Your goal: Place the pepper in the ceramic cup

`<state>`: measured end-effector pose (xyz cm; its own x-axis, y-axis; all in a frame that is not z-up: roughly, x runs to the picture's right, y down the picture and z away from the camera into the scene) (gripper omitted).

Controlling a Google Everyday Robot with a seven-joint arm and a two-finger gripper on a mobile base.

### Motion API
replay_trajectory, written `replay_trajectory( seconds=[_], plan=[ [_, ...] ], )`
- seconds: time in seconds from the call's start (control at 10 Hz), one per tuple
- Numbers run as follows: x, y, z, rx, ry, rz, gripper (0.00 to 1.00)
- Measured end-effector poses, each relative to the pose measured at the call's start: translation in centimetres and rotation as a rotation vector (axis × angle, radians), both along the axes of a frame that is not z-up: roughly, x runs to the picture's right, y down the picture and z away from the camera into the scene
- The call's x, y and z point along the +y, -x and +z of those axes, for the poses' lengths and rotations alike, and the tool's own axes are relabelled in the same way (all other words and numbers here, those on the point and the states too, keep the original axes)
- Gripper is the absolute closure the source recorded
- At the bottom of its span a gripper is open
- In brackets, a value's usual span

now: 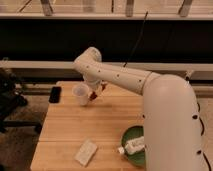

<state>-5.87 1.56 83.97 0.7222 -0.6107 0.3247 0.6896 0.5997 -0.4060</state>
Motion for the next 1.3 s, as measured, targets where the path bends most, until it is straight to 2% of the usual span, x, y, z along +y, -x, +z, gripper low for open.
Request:
replay_trajectory(
  seconds=[0.4,0.8,1.0,1.3],
  plan=[
    [-0.2,-1.2,-1.3,-0.011,-0.003,-0.009,1.00],
    [-1.9,0.3,-3.8,-0.072,-0.030,-0.041,1.00],
    [-2.6,1.3,-4.3,-0.109,-0.025,-0.058,1.00],
    [-3.9,2.9,-4.2,-0.172,0.005,-0.085,1.00]
  ],
)
